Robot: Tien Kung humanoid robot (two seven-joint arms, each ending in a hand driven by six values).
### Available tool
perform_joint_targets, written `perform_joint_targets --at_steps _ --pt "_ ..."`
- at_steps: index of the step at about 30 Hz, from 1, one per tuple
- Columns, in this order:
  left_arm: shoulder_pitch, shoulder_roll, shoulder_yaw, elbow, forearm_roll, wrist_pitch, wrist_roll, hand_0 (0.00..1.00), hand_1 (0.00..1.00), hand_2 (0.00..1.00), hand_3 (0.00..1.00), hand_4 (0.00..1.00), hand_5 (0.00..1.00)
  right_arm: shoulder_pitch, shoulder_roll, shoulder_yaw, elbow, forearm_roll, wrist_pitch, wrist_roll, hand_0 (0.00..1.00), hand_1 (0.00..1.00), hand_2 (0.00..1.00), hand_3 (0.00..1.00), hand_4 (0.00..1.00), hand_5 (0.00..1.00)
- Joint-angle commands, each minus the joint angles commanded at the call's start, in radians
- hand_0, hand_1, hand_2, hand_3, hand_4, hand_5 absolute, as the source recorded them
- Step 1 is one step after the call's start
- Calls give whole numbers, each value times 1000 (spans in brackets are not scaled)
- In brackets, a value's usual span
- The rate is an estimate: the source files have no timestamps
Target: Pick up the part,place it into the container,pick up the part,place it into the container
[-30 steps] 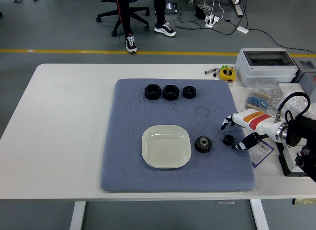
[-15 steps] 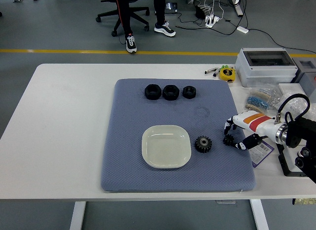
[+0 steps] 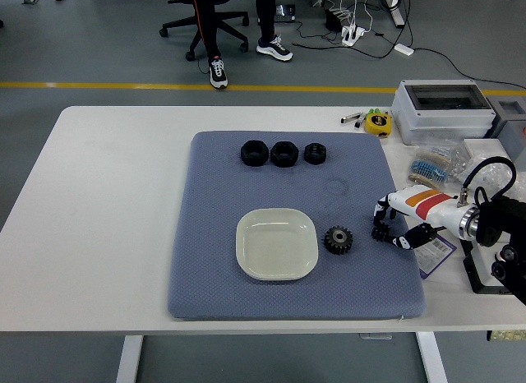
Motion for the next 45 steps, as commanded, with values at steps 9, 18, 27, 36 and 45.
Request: perform_joint_targets --at_steps 9,18,27,36,45 --pt "0 -1 -5 -1 8 -2 2 712 672 636 560 635 576 -4 -1 4 -4 5 4 5 261 405 486 518 638 87" --pt "0 -2 -5 -1 8 -3 2 713 673 636 560 635 576 -6 0 5 -6 19 -1 15 173 340 438 479 614 98" --pt "-1 -1 -6 -1 9 -4 3 713 673 636 560 634 575 -6 0 4 -7 34 -2 19 85 150 293 399 812 53" --pt "-3 -1 -4 -1 5 -4 3 713 674 636 560 635 575 -4 -3 11 -7 37 -1 18 81 151 291 399 815 50" --pt "-2 -1 -4 -1 5 -4 3 713 672 637 560 636 578 -3 -4 14 -8 42 1 19 76 135 281 403 809 74"
